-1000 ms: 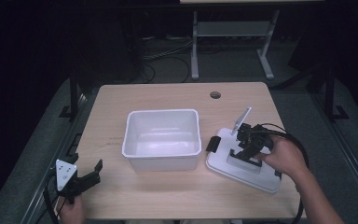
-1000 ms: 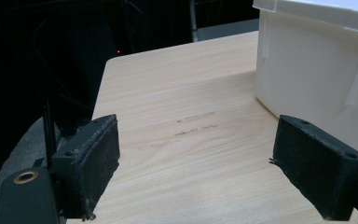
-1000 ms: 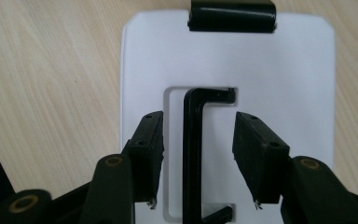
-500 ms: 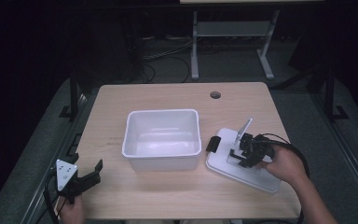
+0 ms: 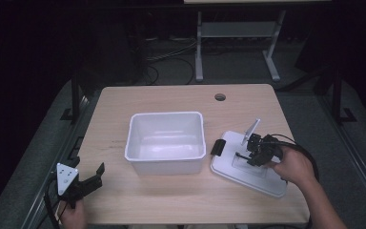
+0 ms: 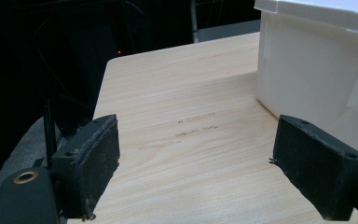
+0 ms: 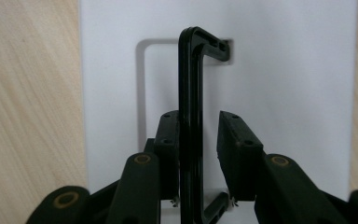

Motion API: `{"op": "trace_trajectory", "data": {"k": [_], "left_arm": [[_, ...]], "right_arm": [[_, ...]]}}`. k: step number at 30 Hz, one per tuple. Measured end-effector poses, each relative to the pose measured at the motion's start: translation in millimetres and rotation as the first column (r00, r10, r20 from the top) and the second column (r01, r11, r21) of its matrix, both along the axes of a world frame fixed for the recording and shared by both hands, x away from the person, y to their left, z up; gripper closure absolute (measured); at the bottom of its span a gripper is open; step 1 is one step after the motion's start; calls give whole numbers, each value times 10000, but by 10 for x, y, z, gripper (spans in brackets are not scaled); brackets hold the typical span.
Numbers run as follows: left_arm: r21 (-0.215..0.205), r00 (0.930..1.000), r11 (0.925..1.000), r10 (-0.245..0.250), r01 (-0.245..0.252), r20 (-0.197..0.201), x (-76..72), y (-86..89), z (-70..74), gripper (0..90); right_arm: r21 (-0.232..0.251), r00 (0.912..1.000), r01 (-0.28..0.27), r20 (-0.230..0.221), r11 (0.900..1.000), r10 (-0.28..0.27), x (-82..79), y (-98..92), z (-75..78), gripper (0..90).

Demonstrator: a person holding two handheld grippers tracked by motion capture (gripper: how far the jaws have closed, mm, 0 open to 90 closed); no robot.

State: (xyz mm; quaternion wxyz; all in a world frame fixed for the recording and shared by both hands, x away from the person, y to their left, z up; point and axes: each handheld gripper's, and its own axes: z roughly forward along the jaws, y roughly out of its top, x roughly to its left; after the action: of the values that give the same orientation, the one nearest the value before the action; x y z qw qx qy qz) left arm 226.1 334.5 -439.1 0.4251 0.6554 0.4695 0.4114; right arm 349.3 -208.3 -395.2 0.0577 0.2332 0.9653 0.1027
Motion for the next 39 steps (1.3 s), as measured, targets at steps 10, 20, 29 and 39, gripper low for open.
{"op": "trace_trajectory", "data": {"k": [10, 20, 29, 39], "left_arm": [[-9, 10000, 10000, 14, -14, 13, -1, 5, 2, 138], [-16, 10000, 10000, 13, -13, 10, -2, 5, 1, 138], [-36, 10000, 10000, 15, -15, -7, -5, 10, 0, 138], [-41, 10000, 10000, 0, -1, -9, -4, 9, -2, 138]], "right_arm": [[-11, 9996, 253, -85, 9997, -253, 111, -57, 80, 757], [151, 9991, 363, -236, 9992, -359, 177, -109, 74, 804], [213, 9989, 312, -347, 9993, -304, 198, -108, 63, 824], [291, 9992, 181, -359, 9994, -171, 215, -142, 67, 845]]}}
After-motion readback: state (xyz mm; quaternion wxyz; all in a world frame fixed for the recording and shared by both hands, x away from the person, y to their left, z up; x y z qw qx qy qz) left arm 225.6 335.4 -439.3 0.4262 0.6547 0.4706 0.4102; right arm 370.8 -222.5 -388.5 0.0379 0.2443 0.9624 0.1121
